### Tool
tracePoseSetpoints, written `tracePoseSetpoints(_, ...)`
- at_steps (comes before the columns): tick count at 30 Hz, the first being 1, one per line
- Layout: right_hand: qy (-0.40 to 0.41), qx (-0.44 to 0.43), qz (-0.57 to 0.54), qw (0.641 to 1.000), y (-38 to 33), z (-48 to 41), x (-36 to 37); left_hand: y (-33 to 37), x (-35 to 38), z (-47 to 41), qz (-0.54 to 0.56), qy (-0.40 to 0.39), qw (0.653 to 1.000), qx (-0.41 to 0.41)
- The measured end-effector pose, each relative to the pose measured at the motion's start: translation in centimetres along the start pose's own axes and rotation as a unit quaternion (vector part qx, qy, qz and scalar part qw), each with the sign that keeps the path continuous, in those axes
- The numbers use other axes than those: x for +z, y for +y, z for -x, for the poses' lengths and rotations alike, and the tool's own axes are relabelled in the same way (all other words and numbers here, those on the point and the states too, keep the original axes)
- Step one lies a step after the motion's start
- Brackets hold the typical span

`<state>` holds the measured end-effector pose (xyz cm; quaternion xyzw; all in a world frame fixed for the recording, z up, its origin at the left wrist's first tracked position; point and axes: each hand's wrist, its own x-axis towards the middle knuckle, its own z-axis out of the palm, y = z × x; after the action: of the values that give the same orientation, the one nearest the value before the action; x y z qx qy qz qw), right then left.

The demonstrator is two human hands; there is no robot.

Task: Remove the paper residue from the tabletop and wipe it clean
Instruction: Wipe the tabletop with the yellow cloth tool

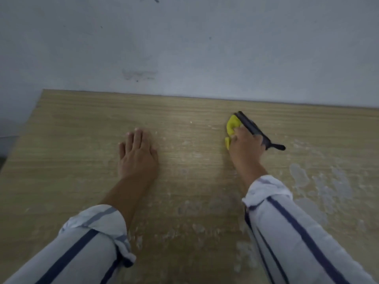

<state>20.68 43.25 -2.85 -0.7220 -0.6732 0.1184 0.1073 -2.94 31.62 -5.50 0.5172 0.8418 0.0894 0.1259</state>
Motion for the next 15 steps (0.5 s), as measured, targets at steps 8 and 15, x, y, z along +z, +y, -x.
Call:
tracePoseSetpoints(8,-0.09,-0.334,0.004,0.938,-12.3,4.2,5.5,0.6,0.0,-2.0,0.001,0.004,1.0,0.012)
tracePoseSetpoints(15,0.016,0.063,0.026,0.998,-0.3,-5.0,0.2,1.2,0.1,-3.6,-0.002,0.003,0.999,0.032)
